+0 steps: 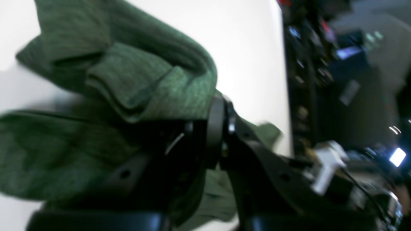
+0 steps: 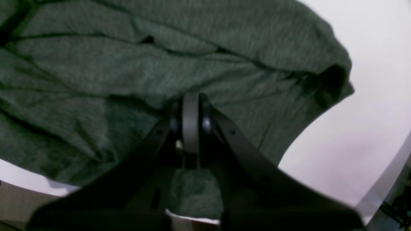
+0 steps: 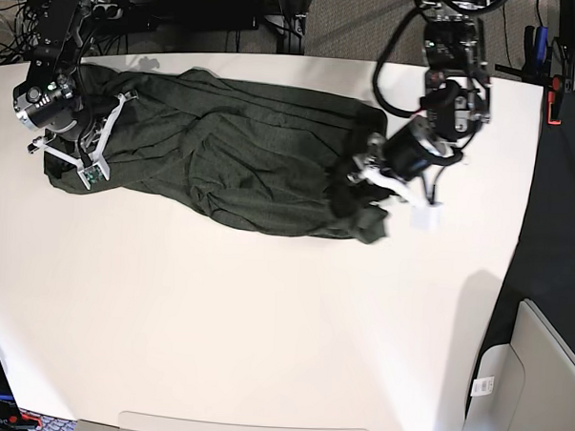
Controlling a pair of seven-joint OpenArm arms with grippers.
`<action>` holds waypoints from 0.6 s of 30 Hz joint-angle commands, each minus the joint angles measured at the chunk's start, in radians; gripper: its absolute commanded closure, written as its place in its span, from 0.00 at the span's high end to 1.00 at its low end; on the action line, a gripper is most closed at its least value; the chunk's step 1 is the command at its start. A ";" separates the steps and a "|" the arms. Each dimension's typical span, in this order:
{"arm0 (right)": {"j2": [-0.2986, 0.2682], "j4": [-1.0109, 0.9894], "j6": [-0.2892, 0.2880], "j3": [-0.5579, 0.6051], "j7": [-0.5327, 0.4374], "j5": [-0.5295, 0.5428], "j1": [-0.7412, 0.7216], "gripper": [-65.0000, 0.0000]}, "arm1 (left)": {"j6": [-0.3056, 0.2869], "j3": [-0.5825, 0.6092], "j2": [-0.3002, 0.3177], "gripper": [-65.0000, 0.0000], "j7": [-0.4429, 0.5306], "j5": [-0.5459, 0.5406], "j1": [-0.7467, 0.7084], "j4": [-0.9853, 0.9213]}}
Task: Fold the T-shirt properly
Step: 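Lift the band end with the left gripper and fold it toward the right gripper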
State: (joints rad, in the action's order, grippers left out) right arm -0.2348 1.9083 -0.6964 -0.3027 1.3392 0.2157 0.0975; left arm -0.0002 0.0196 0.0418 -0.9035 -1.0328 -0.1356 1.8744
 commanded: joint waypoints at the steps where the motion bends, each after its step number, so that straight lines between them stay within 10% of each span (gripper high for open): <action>1: -0.011 0.017 -0.002 -0.005 -0.010 0.006 -0.018 0.00 | -0.010 0.010 -0.010 0.00 0.014 -0.022 0.017 0.017; 18: -0.008 0.013 -0.002 -0.089 -0.010 0.124 -0.018 0.00 | -0.011 0.220 -0.084 0.00 0.025 -0.027 0.093 -0.218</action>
State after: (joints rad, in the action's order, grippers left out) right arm -0.2310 1.9079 -0.6964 -0.3832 1.3388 0.3363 0.0891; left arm 0.0006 0.2363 -0.0357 -0.8886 -1.0321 -0.0605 1.6375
